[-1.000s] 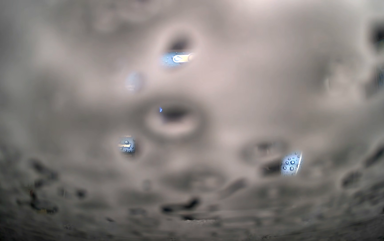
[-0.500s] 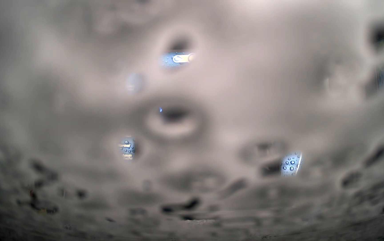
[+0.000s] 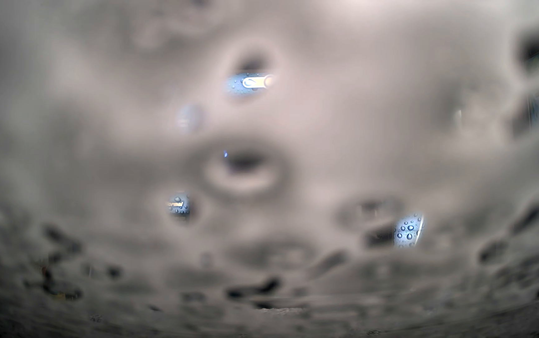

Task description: Follow the waypoints while adhering to traffic rules and regulations

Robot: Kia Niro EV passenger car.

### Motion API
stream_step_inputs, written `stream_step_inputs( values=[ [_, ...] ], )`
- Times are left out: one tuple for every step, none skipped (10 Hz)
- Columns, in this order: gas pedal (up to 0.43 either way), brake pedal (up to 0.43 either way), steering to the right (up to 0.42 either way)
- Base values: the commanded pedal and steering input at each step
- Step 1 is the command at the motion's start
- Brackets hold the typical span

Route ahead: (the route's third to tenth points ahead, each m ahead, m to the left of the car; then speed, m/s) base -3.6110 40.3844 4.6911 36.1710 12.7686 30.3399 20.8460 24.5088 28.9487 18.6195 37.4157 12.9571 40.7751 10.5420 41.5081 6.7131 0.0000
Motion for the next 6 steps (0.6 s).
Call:
stream_step_inputs(
  values=[
    [0.0,0.0,-0.014],
    [0.0,0.0,-0.014],
    [0.0,0.0,-0.014],
    [0.0,0.0,-0.014],
    [0.0,0.0,-0.015],
    [0.0,0.0,-0.014]
  ],
)
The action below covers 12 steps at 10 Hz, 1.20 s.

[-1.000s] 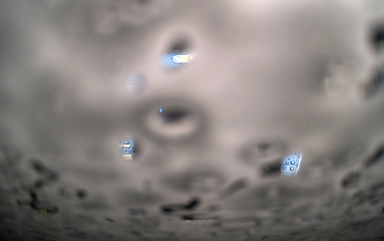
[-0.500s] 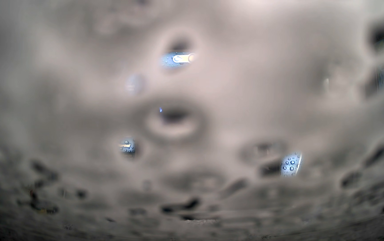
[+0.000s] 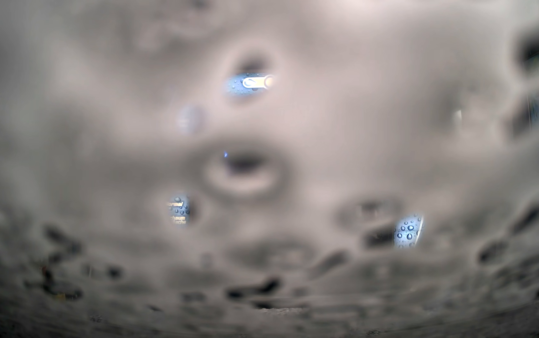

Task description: Follow the waypoints while adhering to traffic rules and regulations

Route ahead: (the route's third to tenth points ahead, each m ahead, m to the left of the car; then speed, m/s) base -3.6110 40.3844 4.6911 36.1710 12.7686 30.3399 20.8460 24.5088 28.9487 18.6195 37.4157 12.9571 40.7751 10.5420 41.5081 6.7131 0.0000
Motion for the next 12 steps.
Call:
stream_step_inputs(
  values=[
    [0.0,0.0,-0.014],
    [0.0,0.0,-0.014],
    [0.0,0.0,-0.014],
    [0.0,0.0,-0.015],
    [0.0,0.0,-0.015],
    [0.0,0.0,-0.015],
    [0.0,0.0,-0.015],
    [0.0,0.0,-0.014],
    [0.0,0.0,-0.014],
    [0.0,0.0,-0.015],
    [0.0,0.0,-0.015],
    [0.0,0.0,-0.014]
  ],
)
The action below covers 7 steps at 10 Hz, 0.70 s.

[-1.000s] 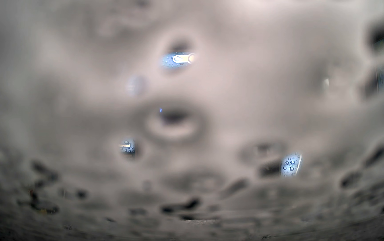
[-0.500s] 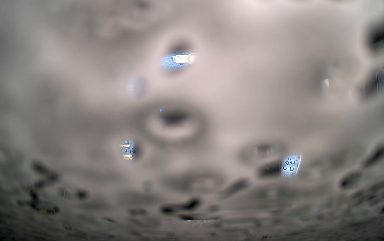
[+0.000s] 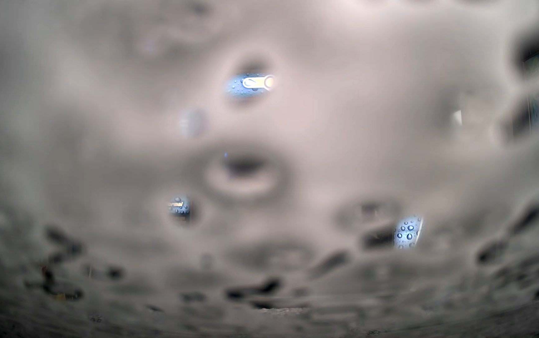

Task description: Follow the waypoints while adhering to traffic rules and regulations

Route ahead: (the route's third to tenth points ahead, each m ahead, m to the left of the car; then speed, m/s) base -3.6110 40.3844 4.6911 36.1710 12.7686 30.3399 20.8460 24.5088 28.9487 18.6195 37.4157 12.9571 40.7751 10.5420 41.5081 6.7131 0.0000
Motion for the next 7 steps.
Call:
stream_step_inputs(
  values=[
    [0.0,0.0,-0.014],
    [0.0,0.0,-0.015],
    [0.0,0.0,-0.014],
    [0.0,0.0,-0.015],
    [0.0,0.006,-0.014],
    [0.0,0.0,-0.014],
    [0.0,0.0,-0.014]
  ],
)
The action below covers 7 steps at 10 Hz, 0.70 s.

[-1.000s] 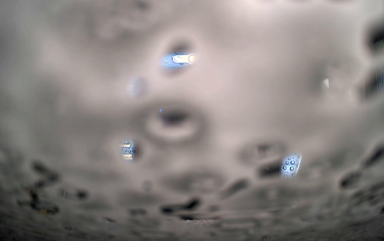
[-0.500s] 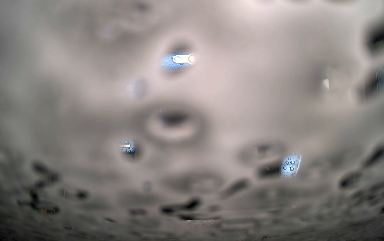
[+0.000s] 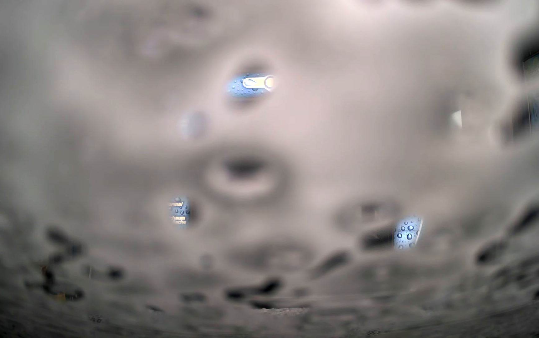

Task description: Follow the waypoints while adhering to traffic rules and regulations

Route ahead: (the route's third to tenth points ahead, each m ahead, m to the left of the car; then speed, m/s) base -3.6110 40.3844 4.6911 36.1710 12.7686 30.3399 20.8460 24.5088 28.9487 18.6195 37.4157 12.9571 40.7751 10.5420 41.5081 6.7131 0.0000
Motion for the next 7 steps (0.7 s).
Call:
stream_step_inputs(
  values=[
    [0.0,0.0,-0.014],
    [0.0,0.0,-0.014],
    [0.0,0.0,-0.015],
    [0.0,0.006,-0.014],
    [0.0,0.0,-0.014],
    [0.0,0.0,-0.014],
    [0.0,0.0,-0.014]
  ],
)
